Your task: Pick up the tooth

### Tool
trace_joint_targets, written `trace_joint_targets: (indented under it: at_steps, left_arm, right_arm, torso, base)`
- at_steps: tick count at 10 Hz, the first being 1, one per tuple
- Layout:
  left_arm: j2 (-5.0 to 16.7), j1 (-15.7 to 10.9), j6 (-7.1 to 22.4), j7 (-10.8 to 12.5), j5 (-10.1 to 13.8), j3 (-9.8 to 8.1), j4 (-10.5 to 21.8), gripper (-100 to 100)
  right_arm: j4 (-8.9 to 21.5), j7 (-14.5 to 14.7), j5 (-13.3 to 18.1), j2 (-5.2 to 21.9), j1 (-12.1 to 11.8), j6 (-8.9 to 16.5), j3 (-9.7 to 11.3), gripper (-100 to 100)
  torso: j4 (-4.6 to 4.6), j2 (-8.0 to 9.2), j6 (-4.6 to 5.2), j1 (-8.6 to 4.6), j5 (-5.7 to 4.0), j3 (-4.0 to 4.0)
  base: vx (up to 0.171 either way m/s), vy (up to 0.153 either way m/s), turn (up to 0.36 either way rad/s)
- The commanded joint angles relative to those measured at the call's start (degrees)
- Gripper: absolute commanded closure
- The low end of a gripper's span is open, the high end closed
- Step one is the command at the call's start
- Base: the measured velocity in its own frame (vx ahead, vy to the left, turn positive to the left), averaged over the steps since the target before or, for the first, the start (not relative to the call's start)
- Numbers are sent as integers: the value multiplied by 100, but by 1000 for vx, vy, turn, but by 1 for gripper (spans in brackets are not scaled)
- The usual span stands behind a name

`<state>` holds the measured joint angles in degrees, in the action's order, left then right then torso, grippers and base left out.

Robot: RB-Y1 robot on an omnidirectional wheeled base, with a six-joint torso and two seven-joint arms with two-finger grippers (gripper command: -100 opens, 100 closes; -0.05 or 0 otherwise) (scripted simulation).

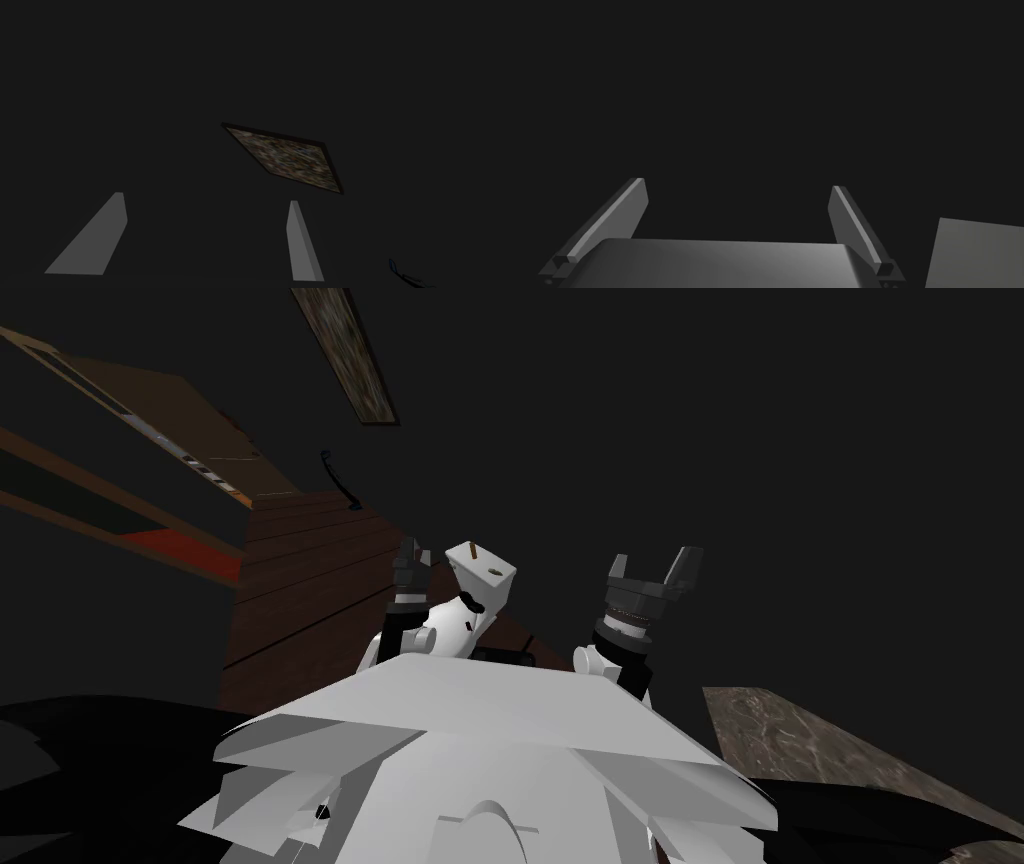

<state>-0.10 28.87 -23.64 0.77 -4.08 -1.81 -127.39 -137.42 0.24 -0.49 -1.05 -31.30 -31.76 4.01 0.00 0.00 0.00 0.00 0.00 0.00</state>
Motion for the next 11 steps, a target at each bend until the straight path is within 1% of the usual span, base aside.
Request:
trace_joint_targets:
  at_steps: [1, 3, 5, 6, 7, 8, 9, 10, 11]
  left_arm:
    - [261, -120, 202, 29, 6, 19, 21, -100]
    - [469, -296, 501, 71, 17, 46, 57, -100]
    - [629, -539, 859, 127, 31, 81, 114, -100]
    - [629, -539, 916, 127, 31, 81, 114, -100]
    - [692, -683, 1146, 158, 40, 102, 151, -100]
    - [692, -683, 1165, 158, 40, 102, 151, -100]
    - [743, -841, 1393, 192, 51, 123, 195, -100]
    - [743, -841, 1438, 192, 51, 123, 195, -100]
    - [786, -1011, 1663, 227, 62, 145, 246, -100]
  right_arm:
    - [0, 0, 0, 0, 0, 0, 0, 0]
    - [0, 0, 0, 0, 0, 0, 0, 0]
    - [0, 0, 0, 0, 0, 0, 0, 0]
    - [0, 0, 0, 0, 0, 0, 0, 0]
    - [0, 0, 0, 0, 0, 0, 0, 0]
    - [0, 0, 0, 0, 0, 0, 0, 0]
    - [0, 0, 0, 0, 0, 0, 0, 0]
    - [0, 0, 0, 0, 0, 0, 0, 0]
    - [0, 0, 0, 0, 0, 0, 0, 0]
  torso:
    - [0, 0, 0, 0, 0, 0]
    - [-1, -5, 0, 7, 1, -3]
    - [-2, -8, 0, 9, 2, -5]
    - [-2, -9, 0, 10, 2, -5]
    - [-2, -7, 0, 7, 2, -4]
    - [-2, -7, 0, 7, 2, -4]
    - [-1, -5, 0, 5, 1, -3]
    - [-1, -6, 0, 5, 1, -4]
    - [-1, -5, 0, 4, 1, -3]
  base:
    - [5, 7, 57]
    - [12, 16, 59]
    - [17, 22, 72]
    - [12, 14, 18]
    - [11, 15, 48]
    - [10, 11, 23]
    - [12, 13, 59]
    - [10, 9, 27]
    - [10, 14, 53]
